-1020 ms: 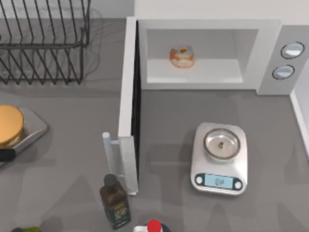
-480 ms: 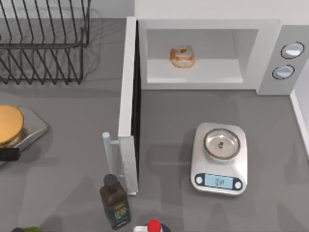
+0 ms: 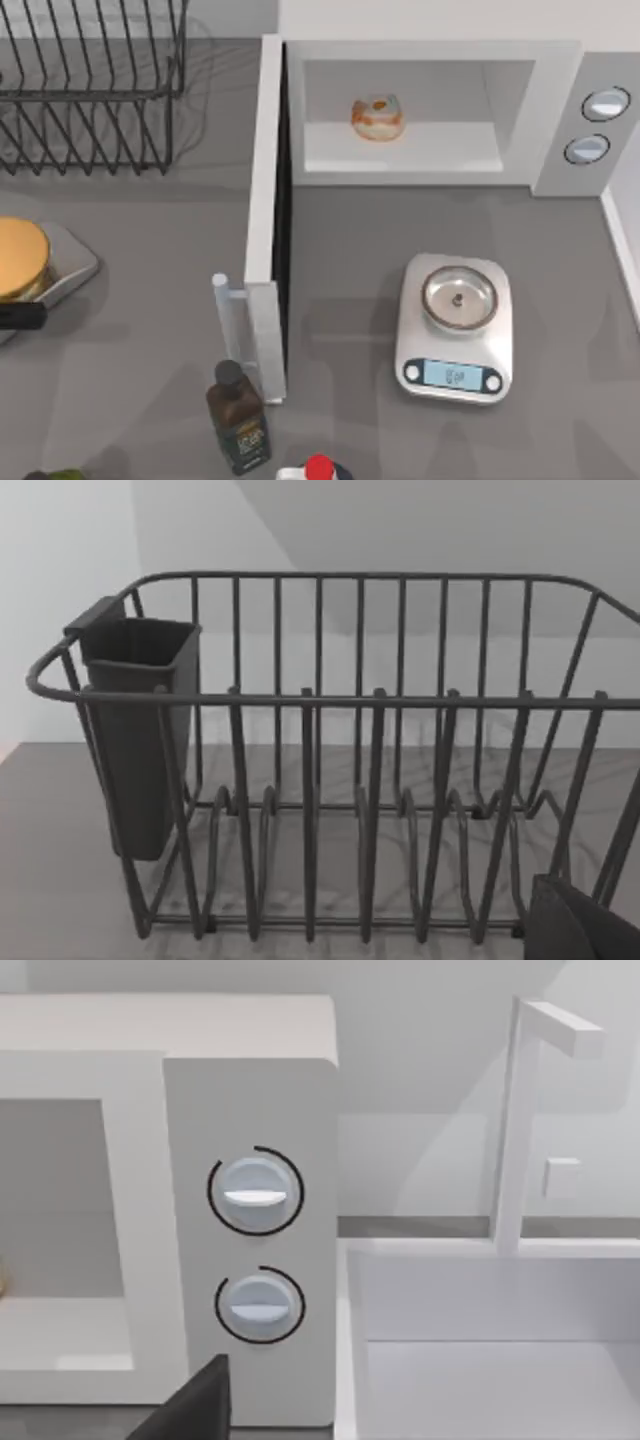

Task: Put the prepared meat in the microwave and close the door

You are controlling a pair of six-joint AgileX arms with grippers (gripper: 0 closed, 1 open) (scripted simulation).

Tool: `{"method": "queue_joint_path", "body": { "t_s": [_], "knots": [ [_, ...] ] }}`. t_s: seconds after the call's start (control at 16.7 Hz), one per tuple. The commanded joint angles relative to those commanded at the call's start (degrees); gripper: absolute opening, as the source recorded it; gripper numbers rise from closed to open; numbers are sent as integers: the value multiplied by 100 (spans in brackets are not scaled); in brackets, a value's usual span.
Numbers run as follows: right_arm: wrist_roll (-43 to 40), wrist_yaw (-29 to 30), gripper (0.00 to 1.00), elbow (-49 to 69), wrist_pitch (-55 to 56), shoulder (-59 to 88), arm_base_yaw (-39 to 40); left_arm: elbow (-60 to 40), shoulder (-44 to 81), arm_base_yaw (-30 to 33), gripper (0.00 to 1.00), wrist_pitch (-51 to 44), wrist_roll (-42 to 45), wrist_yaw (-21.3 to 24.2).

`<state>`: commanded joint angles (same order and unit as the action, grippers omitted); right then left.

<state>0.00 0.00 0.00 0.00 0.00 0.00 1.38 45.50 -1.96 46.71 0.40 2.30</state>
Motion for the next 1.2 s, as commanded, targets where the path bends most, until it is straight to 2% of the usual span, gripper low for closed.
{"method": "queue_joint_path", "body": {
  "t_s": [0.18, 0.36, 0.9, 1.2],
  "knots": [
    [0, 0, 100, 0, 0, 0, 0, -421, 272, 294, 0, -549, -200, -236],
    [0, 0, 100, 0, 0, 0, 0, -1120, 689, 833, 0, -1551, -560, -608],
    [0, 0, 100, 0, 0, 0, 0, -3596, 1679, 2814, 0, -6295, -1936, -1929],
    [0, 0, 100, 0, 0, 0, 0, -4506, 1683, 3483, 0, -7761, -2392, -2401]
  ]
}}
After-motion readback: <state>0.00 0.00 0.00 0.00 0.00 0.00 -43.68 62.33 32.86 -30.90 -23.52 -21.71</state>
